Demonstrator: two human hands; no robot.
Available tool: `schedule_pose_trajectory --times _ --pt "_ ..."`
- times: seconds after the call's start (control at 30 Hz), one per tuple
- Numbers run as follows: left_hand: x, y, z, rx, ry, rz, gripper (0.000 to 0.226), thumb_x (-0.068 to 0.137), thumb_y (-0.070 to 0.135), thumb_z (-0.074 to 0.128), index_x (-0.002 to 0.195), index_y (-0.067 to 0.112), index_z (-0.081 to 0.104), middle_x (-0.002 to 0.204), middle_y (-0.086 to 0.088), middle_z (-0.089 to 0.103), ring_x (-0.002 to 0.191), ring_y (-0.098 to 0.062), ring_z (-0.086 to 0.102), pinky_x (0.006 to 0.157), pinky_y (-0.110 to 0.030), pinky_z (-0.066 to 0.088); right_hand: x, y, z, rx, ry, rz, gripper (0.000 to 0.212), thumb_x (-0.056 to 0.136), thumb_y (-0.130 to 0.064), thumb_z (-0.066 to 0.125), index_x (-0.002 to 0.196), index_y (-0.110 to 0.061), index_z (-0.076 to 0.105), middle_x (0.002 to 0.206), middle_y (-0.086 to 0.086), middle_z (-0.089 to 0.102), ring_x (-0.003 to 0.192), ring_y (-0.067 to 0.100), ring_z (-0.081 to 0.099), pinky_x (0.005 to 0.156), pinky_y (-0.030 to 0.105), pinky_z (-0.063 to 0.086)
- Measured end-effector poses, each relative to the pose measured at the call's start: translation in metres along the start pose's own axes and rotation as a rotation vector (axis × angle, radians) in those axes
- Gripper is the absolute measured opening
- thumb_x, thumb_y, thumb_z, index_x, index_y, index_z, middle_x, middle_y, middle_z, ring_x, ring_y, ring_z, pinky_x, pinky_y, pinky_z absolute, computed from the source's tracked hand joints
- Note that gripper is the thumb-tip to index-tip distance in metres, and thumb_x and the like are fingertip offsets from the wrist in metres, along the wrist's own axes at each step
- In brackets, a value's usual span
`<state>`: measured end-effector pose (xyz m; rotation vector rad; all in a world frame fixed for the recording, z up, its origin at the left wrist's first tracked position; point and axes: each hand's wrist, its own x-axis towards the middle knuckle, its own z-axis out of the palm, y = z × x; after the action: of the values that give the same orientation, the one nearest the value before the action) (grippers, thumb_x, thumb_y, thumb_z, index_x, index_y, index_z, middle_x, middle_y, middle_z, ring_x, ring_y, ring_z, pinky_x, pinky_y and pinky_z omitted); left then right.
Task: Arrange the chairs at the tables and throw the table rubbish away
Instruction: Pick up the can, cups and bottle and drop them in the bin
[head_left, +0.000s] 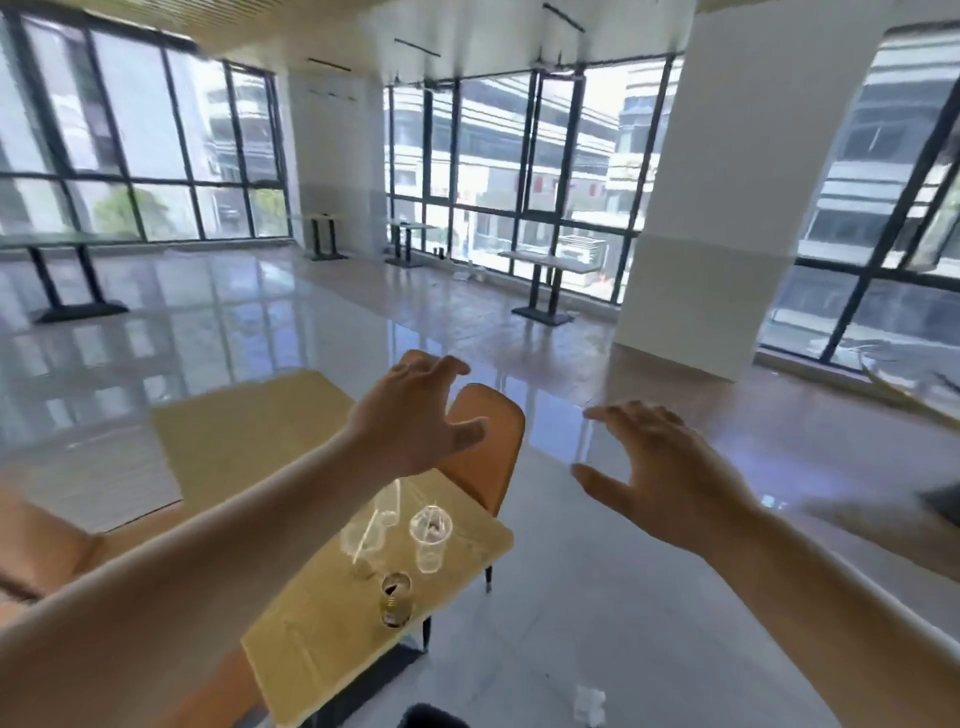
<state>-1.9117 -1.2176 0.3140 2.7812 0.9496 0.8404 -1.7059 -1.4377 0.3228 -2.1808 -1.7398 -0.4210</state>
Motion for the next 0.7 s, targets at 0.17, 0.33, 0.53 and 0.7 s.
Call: schedule_pose_trajectory --times 0.17,0.33,0.53,0.7 --pt "0.028 -0.063 0.03 0.046 -0.028 -0.174 0.088 0.069 0.084 0.05 0.138 0.031 0.047 0.141 -0.003 0.055 0.124 -0.026 0.054 0.095 -0.044 0.049 0.104 0.006 0.06 0.011 -0.118 -0.184 0.071 0.092 -0.068 0.053 0.146 -0.022 0.048 0.14 0.004 0.058 0.129 0.027 0.05 0.102 0.045 0.046" --pt "0.045 -0.098 0.048 0.089 0.024 -0.305 0.078 0.077 0.077 0.06 0.139 0.031 0.047 0.142 -0.001 0.055 0.126 -0.024 0.053 0.093 -0.042 0.048 0.189 0.015 0.109 0.145 -0.115 -0.269 0.076 0.087 -0.075 0.047 0.146 -0.026 0.047 0.145 0.001 0.056 0.134 0.024 0.047 0.1 0.043 0.046" --pt "0.058 -0.123 0.089 0.208 0.039 -0.499 0.078 0.079 0.079 0.055 0.14 0.032 0.044 0.146 0.002 0.05 0.131 -0.022 0.048 0.1 -0.045 0.046 0.277 0.033 0.21 0.276 -0.117 -0.492 0.07 0.09 -0.075 0.051 0.145 -0.033 0.043 0.144 -0.005 0.056 0.134 0.018 0.045 0.098 0.039 0.044" --pt "0.04 -0.112 0.128 0.297 0.031 -0.784 0.08 0.08 0.08 0.052 0.143 0.031 0.041 0.148 0.002 0.049 0.133 -0.021 0.045 0.103 -0.04 0.042 0.321 0.04 0.278 0.439 -0.203 -0.657 0.077 0.089 -0.077 0.051 0.15 -0.031 0.041 0.15 -0.004 0.05 0.138 0.019 0.041 0.109 0.042 0.041"
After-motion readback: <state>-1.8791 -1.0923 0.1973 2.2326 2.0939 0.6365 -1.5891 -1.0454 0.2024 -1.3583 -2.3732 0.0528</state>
